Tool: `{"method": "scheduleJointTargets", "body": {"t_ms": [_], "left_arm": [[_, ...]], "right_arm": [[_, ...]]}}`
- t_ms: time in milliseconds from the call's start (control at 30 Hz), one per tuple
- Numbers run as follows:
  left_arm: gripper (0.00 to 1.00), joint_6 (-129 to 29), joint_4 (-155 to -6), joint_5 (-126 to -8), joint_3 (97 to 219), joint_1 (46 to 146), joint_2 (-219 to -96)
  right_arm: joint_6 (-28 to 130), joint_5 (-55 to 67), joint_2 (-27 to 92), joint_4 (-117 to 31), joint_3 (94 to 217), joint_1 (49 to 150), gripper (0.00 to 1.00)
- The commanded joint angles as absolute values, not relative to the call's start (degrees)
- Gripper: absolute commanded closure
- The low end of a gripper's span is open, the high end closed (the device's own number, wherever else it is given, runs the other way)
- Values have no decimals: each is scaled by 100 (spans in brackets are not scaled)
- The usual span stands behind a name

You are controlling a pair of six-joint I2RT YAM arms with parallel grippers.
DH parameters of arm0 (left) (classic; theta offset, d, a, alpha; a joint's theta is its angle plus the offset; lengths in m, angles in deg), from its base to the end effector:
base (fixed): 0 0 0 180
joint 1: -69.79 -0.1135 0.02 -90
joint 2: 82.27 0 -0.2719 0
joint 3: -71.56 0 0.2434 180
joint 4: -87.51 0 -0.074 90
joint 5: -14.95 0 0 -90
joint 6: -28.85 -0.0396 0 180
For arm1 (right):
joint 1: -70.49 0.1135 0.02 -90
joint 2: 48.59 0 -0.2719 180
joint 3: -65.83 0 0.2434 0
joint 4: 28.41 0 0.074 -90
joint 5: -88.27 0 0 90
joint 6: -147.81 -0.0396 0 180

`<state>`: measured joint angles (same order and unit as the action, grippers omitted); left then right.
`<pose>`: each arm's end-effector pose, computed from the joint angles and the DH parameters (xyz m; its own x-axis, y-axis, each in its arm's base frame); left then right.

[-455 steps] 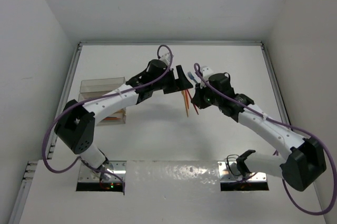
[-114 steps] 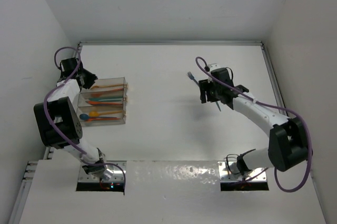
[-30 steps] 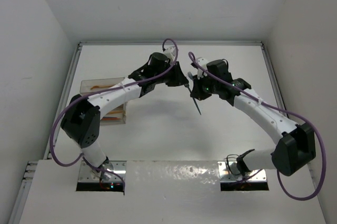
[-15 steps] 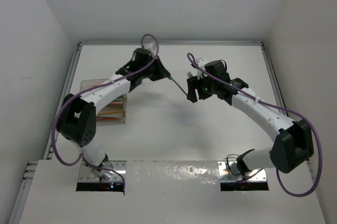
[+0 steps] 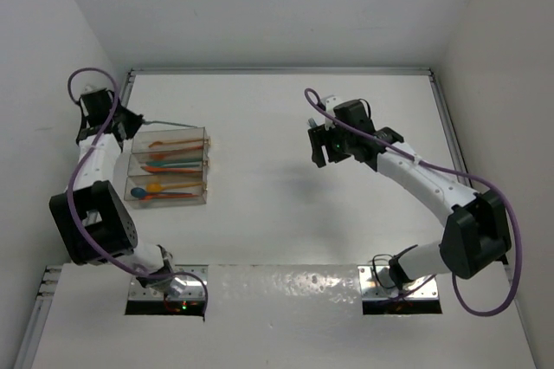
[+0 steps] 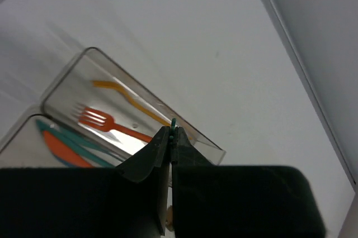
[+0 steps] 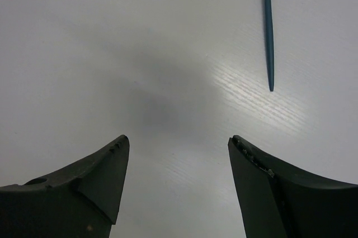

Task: Sort the eating utensils into containers

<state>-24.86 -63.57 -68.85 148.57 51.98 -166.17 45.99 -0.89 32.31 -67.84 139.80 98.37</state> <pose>0.3104 0.0952 0.2883 -0.3184 -0.7203 -0.6163 -0.5076 0.6786 -0.5309 0.2623 0.1394 0.2704 -0.7237 -0.1512 -0.6733 -0.3354 0.9298 0.1517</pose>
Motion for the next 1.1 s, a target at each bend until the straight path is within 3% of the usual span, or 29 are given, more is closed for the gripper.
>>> {"method": "scheduleJointTargets", "body": {"t_ms": [0,400,567,700,767,833,900,1067], "left_arm": [[100,-2679,-6258,-6819,14683,4843,-16567],[100,-2521,-6846,-6565,14481,4720,-17463],[79,-2450,-6891,-6503,14481,4729,-17482],[48,-2494,-6690,-6538,14551,4729,-17289],[40,-2503,-6566,-6538,14621,4746,-17218],[25,-2521,-6365,-6687,14656,4860,-17078],[20,-2599,-6241,-6828,14726,5131,-16894],[19,-2916,-5565,-7478,15042,6176,-16481]], "right_arm": [[4726,-296,3297,-6526,14074,9800,29],[4823,-472,3666,-6333,13952,9581,29],[4910,-516,3964,-6280,14082,9247,30],[5042,-428,4359,-6254,14311,8870,31],[5174,-401,4526,-6298,14512,8798,31],[5349,-393,4807,-6324,14628,8754,31],[5438,-323,5027,-6368,14830,8754,32],[5605,-190,5966,-6464,15408,8737,34]]}}
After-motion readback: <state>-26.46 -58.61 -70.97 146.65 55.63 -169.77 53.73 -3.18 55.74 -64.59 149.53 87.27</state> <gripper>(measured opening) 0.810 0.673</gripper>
